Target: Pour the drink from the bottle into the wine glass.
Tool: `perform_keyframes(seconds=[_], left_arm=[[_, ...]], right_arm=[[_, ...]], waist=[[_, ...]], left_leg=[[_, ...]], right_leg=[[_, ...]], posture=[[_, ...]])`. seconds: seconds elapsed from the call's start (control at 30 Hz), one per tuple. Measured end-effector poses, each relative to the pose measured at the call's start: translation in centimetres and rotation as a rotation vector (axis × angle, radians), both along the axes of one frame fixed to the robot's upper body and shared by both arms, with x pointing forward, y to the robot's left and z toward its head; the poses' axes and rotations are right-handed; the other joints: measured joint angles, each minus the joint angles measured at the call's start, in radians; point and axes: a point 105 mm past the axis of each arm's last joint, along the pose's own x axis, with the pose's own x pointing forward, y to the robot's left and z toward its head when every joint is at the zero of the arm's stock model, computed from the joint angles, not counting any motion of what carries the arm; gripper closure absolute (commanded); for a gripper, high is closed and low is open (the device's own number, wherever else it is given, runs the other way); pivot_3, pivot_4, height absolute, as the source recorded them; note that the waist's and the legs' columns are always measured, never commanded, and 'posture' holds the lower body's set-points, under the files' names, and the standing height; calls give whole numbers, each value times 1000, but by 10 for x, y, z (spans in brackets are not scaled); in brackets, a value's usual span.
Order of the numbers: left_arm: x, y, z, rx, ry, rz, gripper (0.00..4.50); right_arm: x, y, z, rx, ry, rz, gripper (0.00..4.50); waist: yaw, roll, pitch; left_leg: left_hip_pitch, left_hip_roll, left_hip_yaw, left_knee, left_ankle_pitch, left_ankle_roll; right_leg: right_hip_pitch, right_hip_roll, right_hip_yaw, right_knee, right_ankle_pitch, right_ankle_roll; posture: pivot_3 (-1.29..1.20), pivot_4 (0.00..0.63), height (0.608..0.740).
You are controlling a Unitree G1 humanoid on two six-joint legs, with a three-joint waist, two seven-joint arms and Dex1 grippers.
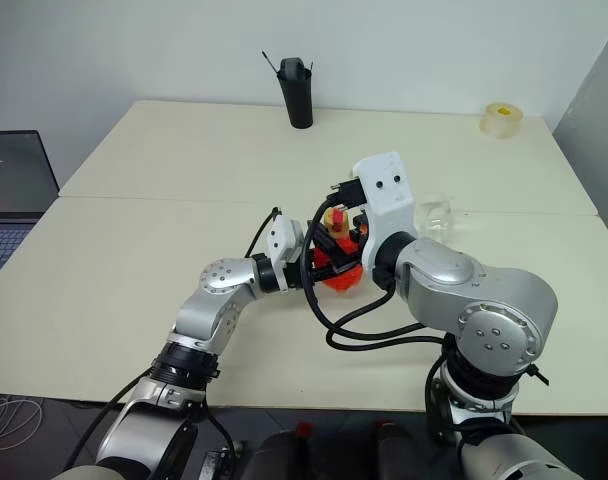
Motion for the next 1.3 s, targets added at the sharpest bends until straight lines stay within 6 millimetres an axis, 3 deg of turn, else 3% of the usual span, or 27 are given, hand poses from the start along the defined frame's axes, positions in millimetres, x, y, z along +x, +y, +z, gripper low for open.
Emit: perform_keyframes(seconds=[0.13,0.2,0.5,0.73,1.07,1.3], left_arm=[[1,1,-1,1,4,3,3730],[1,1,-1,1,3,3,3730],[1,1,-1,0,3,7,3730],[2,-3,5,-15,-17,5,3730],[0,-10,10,-19,-35,-24,3737],[-6,-11,13,-22,-48,-26,3738]], right_arm=[[2,-1,0,2,0,-26,0],[2,-2,0,0,0,-32,372],[0,7,1,-14,-9,-7,3263],[0,2,8,-108,-58,99,3267],[18,-18,11,-153,-139,613,3267],[21,-24,15,-182,-164,835,3267]], waist=[[0,0,0],[0,0,0],[-1,0,0],[0,0,0],[-4,0,0],[2,0,0]], left_leg=[[0,0,0,0,0,0],[0,0,0,0,0,0],[0,0,0,0,0,0],[0,-1,0,0,0,0],[0,-3,1,0,0,1],[0,0,1,1,0,0]], right_leg=[[0,0,0,0,0,0],[0,0,0,0,0,0],[0,0,0,0,0,0],[0,0,-1,-1,0,0],[0,3,0,-1,0,0],[0,0,0,-1,0,0]], posture=[[0,150,740],[0,150,740],[0,150,740],[0,150,740],[0,150,740],[0,150,740]])
